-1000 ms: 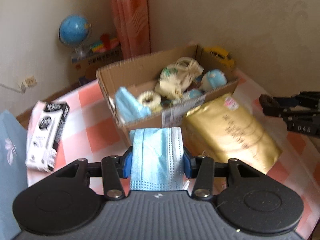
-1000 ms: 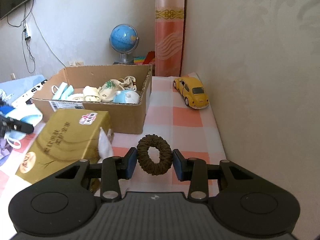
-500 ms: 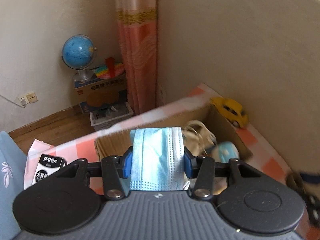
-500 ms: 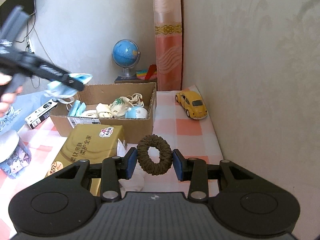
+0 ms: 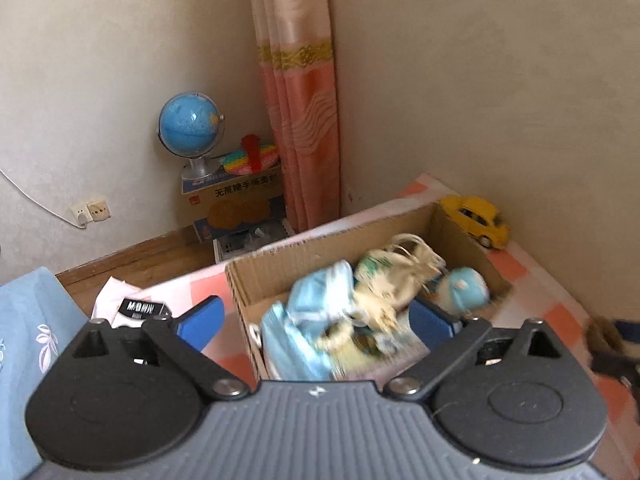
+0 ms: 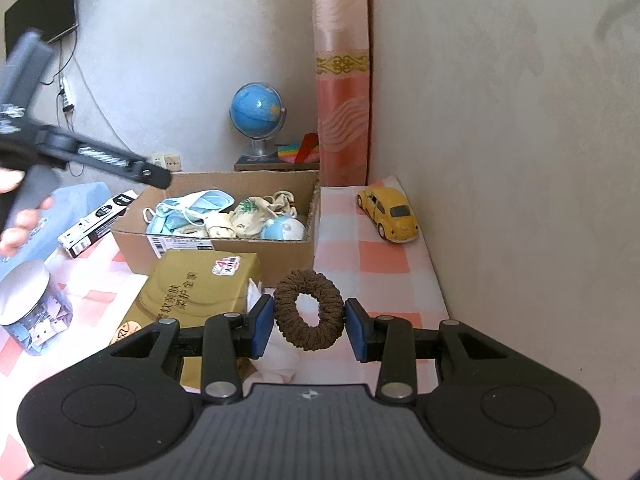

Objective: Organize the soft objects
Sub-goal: 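Carry the blue mask into the box and open the left gripper, then carry the brown ring into the box and open the right gripper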

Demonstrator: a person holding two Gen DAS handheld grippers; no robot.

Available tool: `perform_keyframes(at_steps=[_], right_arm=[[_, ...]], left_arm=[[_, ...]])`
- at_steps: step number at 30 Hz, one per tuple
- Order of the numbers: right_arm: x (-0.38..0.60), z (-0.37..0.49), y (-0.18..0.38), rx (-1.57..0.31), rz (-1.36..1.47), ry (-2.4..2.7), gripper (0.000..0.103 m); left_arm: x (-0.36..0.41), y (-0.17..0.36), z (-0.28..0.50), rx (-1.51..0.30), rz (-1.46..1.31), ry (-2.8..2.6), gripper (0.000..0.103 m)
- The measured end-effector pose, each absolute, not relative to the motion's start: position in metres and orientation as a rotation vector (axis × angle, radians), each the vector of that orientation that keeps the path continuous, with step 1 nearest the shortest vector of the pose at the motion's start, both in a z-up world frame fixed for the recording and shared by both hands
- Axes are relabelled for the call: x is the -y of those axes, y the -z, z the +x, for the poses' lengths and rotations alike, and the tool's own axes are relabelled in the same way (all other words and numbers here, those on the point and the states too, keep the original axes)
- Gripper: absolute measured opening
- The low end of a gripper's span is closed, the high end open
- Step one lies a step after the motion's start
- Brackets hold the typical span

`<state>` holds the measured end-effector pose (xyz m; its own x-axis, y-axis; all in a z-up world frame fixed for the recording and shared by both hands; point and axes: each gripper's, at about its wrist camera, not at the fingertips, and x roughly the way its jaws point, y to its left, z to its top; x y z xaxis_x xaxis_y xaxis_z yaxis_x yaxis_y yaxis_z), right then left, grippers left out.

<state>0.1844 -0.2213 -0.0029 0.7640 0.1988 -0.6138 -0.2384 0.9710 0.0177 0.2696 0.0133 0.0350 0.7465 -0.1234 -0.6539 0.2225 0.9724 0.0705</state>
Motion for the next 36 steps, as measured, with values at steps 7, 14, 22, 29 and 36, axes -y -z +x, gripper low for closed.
perform_keyframes(at_steps=[7, 14, 22, 29, 36], right_arm=[[0.210, 0.185, -0.005, -0.650, -0.111, -0.263, 0.043], [0.197, 0.194, -0.020, -0.644, -0.153, -0.298, 0.043], [0.159, 0.237, -0.031, -0.667, -0.181, -0.418, 0.044], [0.116, 0.285, -0.033, -0.691, -0.224, -0.478, 0.044], [0.086, 0.309, -0.024, -0.708, -0.265, -0.497, 0.090]], left_arm=[[-0.007, -0.038, 0.197, -0.653, 0.153, 0.204, 0.100], [0.006, -0.031, 0.146, -0.613, 0.178, 0.202, 0.102], [0.003, -0.016, 0.123, -0.624, 0.133, 0.220, 0.102], [-0.007, -0.006, 0.116, -0.641, 0.122, 0.193, 0.102], [-0.020, 0.002, 0.116, -0.647, 0.110, 0.147, 0.102]])
